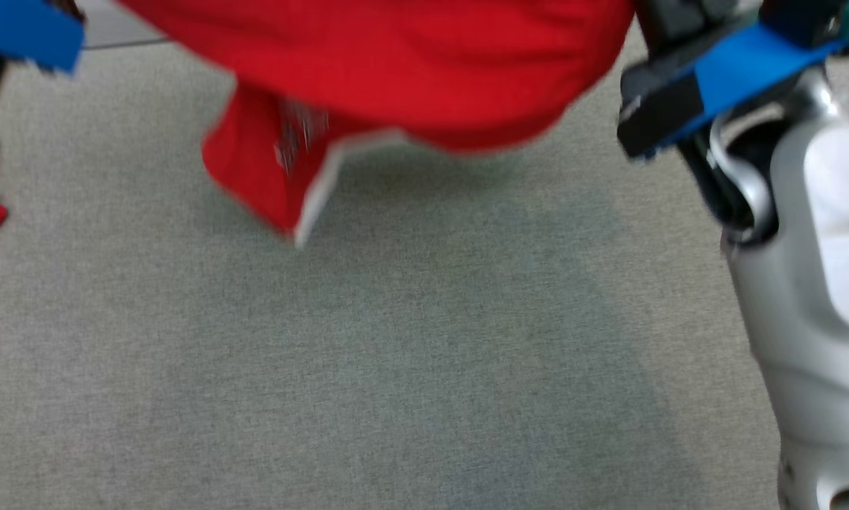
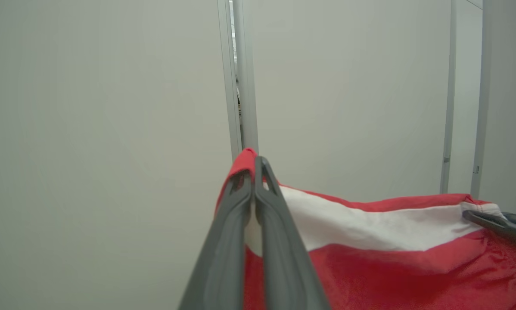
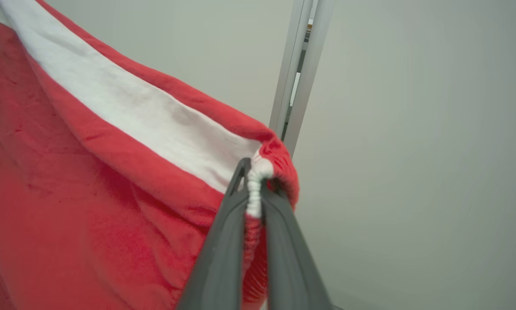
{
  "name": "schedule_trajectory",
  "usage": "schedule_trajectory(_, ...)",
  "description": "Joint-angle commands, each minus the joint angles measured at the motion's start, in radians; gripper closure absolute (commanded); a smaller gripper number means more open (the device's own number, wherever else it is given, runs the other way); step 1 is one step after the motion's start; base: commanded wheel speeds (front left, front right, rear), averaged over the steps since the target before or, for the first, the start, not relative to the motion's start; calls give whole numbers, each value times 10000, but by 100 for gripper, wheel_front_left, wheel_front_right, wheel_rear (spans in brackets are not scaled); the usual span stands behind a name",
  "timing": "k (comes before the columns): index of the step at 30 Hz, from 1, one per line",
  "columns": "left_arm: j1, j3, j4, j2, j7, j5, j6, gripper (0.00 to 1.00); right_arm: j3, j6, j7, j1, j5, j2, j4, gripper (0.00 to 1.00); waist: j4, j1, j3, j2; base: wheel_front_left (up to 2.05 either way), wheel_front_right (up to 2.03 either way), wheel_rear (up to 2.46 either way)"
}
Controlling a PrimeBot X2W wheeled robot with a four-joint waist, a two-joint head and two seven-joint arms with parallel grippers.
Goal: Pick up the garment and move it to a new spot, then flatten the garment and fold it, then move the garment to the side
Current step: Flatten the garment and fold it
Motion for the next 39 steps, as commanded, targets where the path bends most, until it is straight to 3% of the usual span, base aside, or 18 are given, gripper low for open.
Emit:
schedule_trajectory(1,-598,-19,333,-129,-268,166,-88,100,-110,-1,-358,-638,-264,102,400,100,201,-4,344,0,0,0,0)
schedule_trajectory(8,-1828,-403,1474,-862,-1355,175,-347,100,-784,1,-1772,-2305,-790,717,2427,100,457,-4,1081,0,0,0,0)
schedule_trajectory(15,163,-914,1750,-1040,-2562,-195,-411,100,-433,-1,-3083,-1290,-761,880,4352,100,682,-4,1474,0,0,0,0)
schedule_trajectory(22,2915,-1082,1293,-1005,-3768,-466,-385,100,8,1,-4132,364,-89,909,5325,100,700,-4,927,0,0,0,0)
schedule_trajectory(31,6451,-615,-732,-1119,-4149,-55,320,100,98,1,-4387,3219,337,908,4027,100,806,-4,-871,0,0,0,0)
schedule_trajectory(39,9606,-654,-3693,-413,-3766,56,1398,100,-352,1,-3885,6758,244,903,751,100,731,-4,-2010,0,0,0,0)
